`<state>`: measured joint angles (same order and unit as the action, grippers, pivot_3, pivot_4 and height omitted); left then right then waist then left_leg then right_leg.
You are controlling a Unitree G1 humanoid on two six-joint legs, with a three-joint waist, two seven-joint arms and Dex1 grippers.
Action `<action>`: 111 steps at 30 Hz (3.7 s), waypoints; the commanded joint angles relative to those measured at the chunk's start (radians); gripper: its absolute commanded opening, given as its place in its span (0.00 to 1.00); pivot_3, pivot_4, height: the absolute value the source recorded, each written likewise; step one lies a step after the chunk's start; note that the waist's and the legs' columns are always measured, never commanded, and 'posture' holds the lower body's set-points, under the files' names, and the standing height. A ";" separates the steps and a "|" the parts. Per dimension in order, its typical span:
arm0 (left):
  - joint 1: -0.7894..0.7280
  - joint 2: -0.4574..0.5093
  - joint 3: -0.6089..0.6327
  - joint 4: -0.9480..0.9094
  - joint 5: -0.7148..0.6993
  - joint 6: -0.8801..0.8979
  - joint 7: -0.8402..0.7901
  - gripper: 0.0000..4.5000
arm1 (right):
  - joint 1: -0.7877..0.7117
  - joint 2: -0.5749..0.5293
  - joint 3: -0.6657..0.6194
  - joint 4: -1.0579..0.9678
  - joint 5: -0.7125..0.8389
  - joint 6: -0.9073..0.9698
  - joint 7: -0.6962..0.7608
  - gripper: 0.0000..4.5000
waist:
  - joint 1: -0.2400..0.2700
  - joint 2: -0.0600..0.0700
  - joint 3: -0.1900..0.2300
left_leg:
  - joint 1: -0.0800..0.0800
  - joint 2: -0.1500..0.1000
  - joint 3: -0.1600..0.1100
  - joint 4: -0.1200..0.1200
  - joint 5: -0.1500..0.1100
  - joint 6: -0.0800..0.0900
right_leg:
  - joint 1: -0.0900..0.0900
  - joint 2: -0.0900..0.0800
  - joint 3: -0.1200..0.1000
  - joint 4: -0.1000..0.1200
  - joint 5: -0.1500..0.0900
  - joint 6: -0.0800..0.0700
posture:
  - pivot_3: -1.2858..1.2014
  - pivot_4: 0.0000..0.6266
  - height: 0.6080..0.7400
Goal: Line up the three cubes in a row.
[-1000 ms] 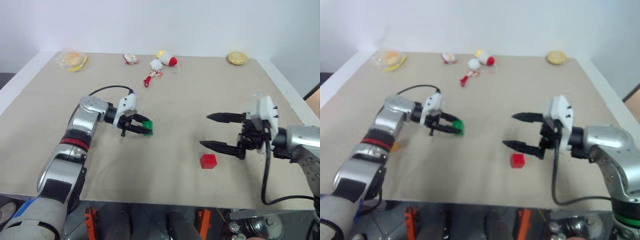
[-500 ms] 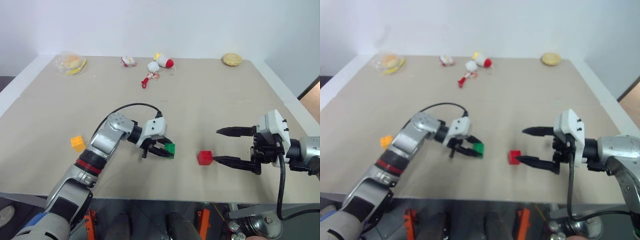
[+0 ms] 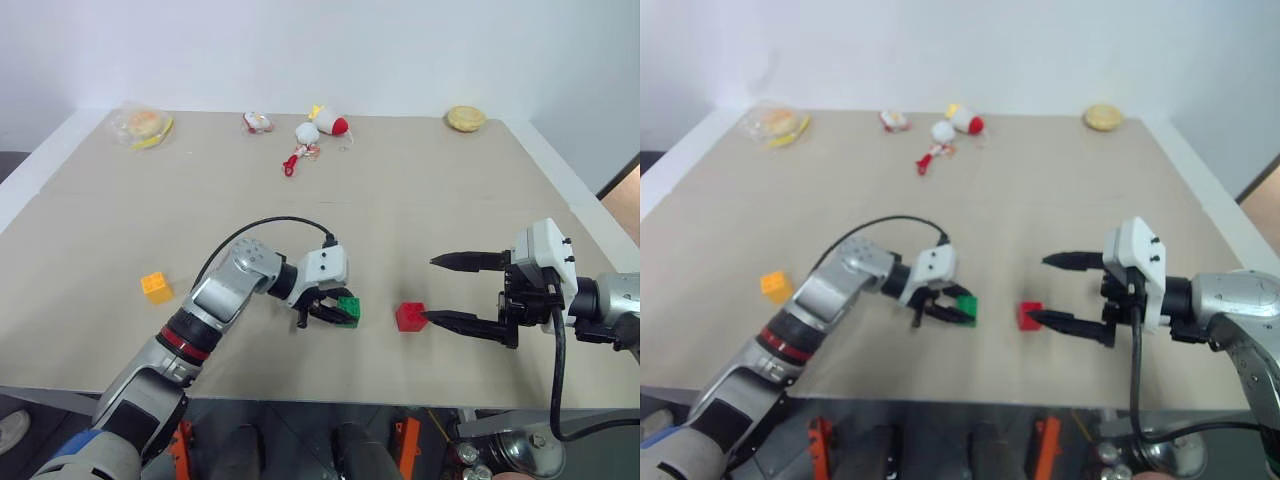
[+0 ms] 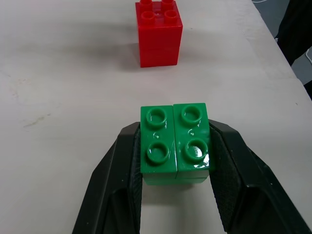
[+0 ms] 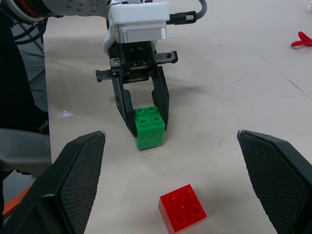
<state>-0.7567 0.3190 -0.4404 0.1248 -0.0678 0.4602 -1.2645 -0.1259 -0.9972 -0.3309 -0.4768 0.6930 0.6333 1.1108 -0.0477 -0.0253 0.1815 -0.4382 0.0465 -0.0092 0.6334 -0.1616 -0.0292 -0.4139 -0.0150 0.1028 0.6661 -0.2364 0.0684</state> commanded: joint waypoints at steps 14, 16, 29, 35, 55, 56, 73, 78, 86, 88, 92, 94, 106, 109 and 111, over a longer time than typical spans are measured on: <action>-0.016 0.004 -0.024 -0.033 -0.022 0.011 -0.001 0.66 | 0.013 -0.017 -0.024 -0.016 0.002 -0.016 -0.002 1.00 | 0.000 0.000 0.000 | 0.000 0.000 0.000 0.000 0.000 0.000 | 0.000 0.000 0.000 0.000 0.000 0.000 | 0.52 0.24 0.98; -0.015 0.006 -0.025 -0.036 -0.024 0.015 -0.001 0.82 | 0.012 -0.016 -0.023 -0.014 0.002 -0.017 0.000 1.00 | 0.000 0.000 0.000 | 0.000 0.000 0.000 0.000 0.000 0.000 | 0.000 0.000 0.000 0.000 0.000 0.000 | 0.52 0.24 0.98; -0.028 0.050 0.145 -0.134 -0.167 0.083 0.014 0.99 | -0.034 0.010 -0.037 -0.028 0.075 0.001 -0.014 1.00 | -0.002 0.000 0.000 | 0.000 0.000 0.000 0.000 0.000 0.000 | -0.001 0.000 0.000 0.000 0.000 0.000 | 0.52 0.24 0.98; 0.004 0.214 0.400 -0.151 -0.219 0.133 0.159 0.99 | -0.192 0.109 0.051 -0.040 0.152 0.022 -0.116 1.00 | -0.007 -0.001 0.001 | 0.001 0.002 -0.003 -0.002 0.000 0.000 | -0.001 0.004 0.000 0.000 0.001 -0.003 | 0.52 0.24 0.98; 0.530 -0.173 0.879 -0.817 -0.097 0.523 1.230 0.99 | -0.660 0.397 0.486 0.472 -0.134 -0.215 0.168 1.00 | 0.001 -0.008 0.002 | 0.001 0.002 -0.004 -0.003 0.000 -0.002 | 0.001 0.003 -0.004 -0.001 0.003 -0.002 | 0.52 0.24 0.98; 0.549 -0.206 0.878 -0.833 -0.089 0.523 1.261 0.99 | -0.672 0.405 0.489 0.488 -0.140 -0.219 0.179 1.00 | 0.000 -0.008 0.002 | 0.002 0.002 -0.004 -0.003 0.000 -0.003 | 0.001 0.003 -0.003 -0.001 0.002 -0.002 | 0.52 0.24 0.98; 0.643 -0.266 0.802 -0.751 -0.069 0.455 1.343 0.99 | -0.693 0.435 0.479 0.478 -0.166 -0.196 0.212 1.00 | 0.000 -0.008 0.002 | 0.001 0.002 -0.005 -0.003 0.000 -0.003 | 0.001 0.004 -0.004 -0.001 0.002 -0.004 | 0.52 0.24 0.98; 0.643 -0.250 0.787 -0.708 -0.063 0.449 1.344 0.99 | -0.682 0.427 0.473 0.462 -0.165 -0.185 0.207 1.00 | 0.000 -0.008 0.002 | 0.001 0.002 -0.005 -0.003 -0.001 -0.003 | 0.000 0.004 -0.004 -0.001 0.002 -0.005 | 0.52 0.24 0.98; 0.639 -0.246 0.779 -0.681 -0.063 0.423 1.348 0.66 | -0.679 0.422 0.464 0.458 -0.164 -0.182 0.200 1.00 | 0.000 -0.008 0.002 | 0.001 0.002 -0.005 -0.004 -0.001 -0.003 | -0.001 0.004 -0.003 -0.001 0.001 -0.005 | 0.52 0.24 0.98; 0.635 -0.246 0.780 -0.677 -0.063 0.416 1.349 0.51 | -0.679 0.421 0.463 0.460 -0.163 -0.183 0.199 1.00 | 0.000 -0.008 0.002 | 0.001 0.002 -0.005 -0.004 -0.001 -0.003 | -0.001 0.004 -0.003 -0.001 0.001 -0.005 | 0.52 0.24 0.98; 0.625 -0.229 0.788 -0.666 -0.067 0.400 1.340 0.30 | -0.673 0.422 0.454 0.448 -0.159 -0.182 0.187 1.00 | 0.000 -0.008 0.002 | 0.000 0.002 -0.005 -0.004 -0.001 -0.003 | -0.001 0.004 -0.003 -0.001 0.001 -0.005 | 0.52 0.24 0.98; 0.616 -0.213 0.789 -0.656 -0.080 0.383 1.318 0.30 | -0.663 0.416 0.440 0.428 -0.150 -0.176 0.181 1.00 | 0.000 -0.008 0.002 | 0.000 0.002 -0.005 -0.004 -0.001 -0.003 | -0.002 0.004 -0.003 -0.001 0.001 -0.005 | 0.52 0.24 0.98; 0.570 0.301 0.472 -0.502 -0.394 0.062 0.239 0.30 | -0.404 0.222 0.245 0.129 -0.027 -0.036 0.083 1.00 | -0.005 -0.007 0.002 | -0.001 0.002 0.002 -0.012 -0.002 -0.010 | -0.007 -0.001 -0.002 -0.003 -0.003 -0.008 | 0.52 0.24 0.98; 0.504 0.379 0.386 -0.378 -0.382 -0.030 0.034 0.30 | -0.331 0.188 0.210 0.054 -0.001 -0.004 0.045 1.00 | -0.003 -0.007 0.002 | 0.000 0.003 0.002 -0.015 -0.002 -0.009 | -0.010 0.001 -0.002 -0.002 -0.004 -0.010 | 0.52 0.24 0.98; 0.436 0.393 0.337 -0.279 -0.348 -0.091 -0.048 0.30 | -0.295 0.177 0.187 0.015 0.011 0.011 0.014 1.00 | 0.000 -0.007 0.002 | -0.001 0.005 0.001 -0.015 -0.001 -0.009 | -0.009 0.003 -0.002 -0.001 -0.005 -0.010 | 0.52 0.24 0.98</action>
<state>-0.2652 0.7001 -0.0736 -0.2143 -0.4344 0.4384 -1.2279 -0.4332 -0.8028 -0.0909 -0.3942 0.6718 0.6348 1.1525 -0.0476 -0.0320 0.1833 -0.4392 0.0514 -0.0090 0.6189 -0.1631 -0.0381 -0.4234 -0.0110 0.1005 0.6648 -0.2414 0.0583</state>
